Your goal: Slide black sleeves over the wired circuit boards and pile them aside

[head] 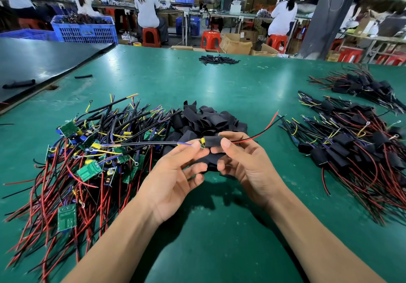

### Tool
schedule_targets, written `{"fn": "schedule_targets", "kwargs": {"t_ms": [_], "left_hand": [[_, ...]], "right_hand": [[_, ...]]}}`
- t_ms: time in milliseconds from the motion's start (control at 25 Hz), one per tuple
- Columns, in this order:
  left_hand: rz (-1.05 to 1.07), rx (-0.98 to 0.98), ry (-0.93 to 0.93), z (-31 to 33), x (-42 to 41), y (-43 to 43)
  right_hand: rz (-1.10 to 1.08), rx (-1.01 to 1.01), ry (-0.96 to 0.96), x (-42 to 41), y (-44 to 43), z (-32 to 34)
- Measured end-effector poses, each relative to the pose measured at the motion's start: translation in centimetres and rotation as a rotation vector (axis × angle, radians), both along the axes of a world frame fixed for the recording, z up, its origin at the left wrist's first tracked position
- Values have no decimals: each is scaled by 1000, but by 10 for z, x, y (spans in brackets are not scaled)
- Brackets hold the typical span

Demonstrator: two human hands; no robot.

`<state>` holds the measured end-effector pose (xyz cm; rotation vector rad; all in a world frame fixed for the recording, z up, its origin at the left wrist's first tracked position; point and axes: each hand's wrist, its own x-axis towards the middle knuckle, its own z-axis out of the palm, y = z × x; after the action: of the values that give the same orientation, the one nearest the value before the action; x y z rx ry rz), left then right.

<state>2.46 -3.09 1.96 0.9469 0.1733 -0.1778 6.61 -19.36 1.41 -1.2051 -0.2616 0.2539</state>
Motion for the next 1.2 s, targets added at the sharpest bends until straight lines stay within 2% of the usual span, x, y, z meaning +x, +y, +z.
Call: {"fn": "schedule_targets", "kwargs": {"t_ms": [200, 320, 720, 1000, 1200], "left_hand": [[-161, -55, -47, 0, -1, 5], [-187, -58, -57, -1, -1, 5], [-70, -28, -53, -6, 2, 0], [-24, -6, -77, -7, 3, 0], [109, 183, -102, -8, 5, -1]], "right_hand": [[27, 13, -4, 1, -3, 0], [41, 15, -4, 0, -4, 0], [74, 42, -32, 0, -2, -3], [71, -8, -42, 2, -3, -6], [41, -88, 64, 4, -5, -6]]}}
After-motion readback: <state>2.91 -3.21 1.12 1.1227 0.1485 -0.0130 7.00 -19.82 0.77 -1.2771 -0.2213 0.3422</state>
